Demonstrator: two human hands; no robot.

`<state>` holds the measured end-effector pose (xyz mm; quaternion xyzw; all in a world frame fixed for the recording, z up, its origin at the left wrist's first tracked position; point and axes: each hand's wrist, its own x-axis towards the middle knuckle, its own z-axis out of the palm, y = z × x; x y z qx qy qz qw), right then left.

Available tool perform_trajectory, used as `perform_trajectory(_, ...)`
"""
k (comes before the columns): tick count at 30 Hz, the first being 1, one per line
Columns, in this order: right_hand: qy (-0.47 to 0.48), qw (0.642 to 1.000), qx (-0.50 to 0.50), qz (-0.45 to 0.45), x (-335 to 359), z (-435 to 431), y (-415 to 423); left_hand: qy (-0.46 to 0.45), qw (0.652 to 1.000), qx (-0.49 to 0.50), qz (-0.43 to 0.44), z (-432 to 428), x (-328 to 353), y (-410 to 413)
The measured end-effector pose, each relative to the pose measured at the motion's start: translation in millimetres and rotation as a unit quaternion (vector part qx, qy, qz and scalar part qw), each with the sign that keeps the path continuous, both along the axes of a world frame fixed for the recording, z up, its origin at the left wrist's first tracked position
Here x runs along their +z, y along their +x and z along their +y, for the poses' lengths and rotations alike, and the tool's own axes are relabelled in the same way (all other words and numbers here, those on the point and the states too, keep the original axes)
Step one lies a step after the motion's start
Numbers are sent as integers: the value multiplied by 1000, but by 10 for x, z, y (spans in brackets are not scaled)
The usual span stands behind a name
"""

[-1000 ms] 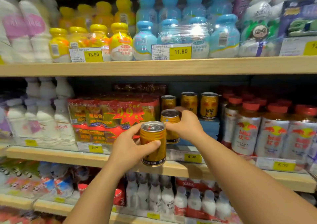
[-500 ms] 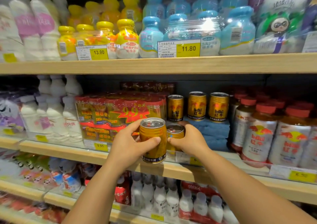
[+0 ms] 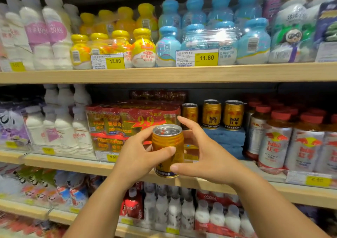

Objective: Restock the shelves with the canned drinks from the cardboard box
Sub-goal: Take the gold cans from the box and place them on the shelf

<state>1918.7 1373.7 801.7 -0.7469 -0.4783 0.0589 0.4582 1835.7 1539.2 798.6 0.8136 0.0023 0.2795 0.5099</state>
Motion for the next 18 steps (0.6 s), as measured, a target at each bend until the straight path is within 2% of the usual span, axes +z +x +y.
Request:
perform_trajectory(4, 52, 993, -70, -80, -60, 110, -138, 34, 999, -12, 5, -108, 31, -8)
perform_trajectory(6, 68, 991, -88, -78, -70, 100, -144, 40, 999, -17, 20, -126, 24, 9)
perform_trajectory(10, 99, 981, -141, -90, 14, 87, 2, -4, 999, 7, 53, -110, 5, 34)
perform_trajectory(14, 74, 969, -220, -86, 162, 134, 397, 14, 995, 59, 83, -6, -47, 6)
perform_trajectory(18, 36, 967, -240, -75, 169, 272, 756, 20, 989, 81, 124, 63, -131, 0)
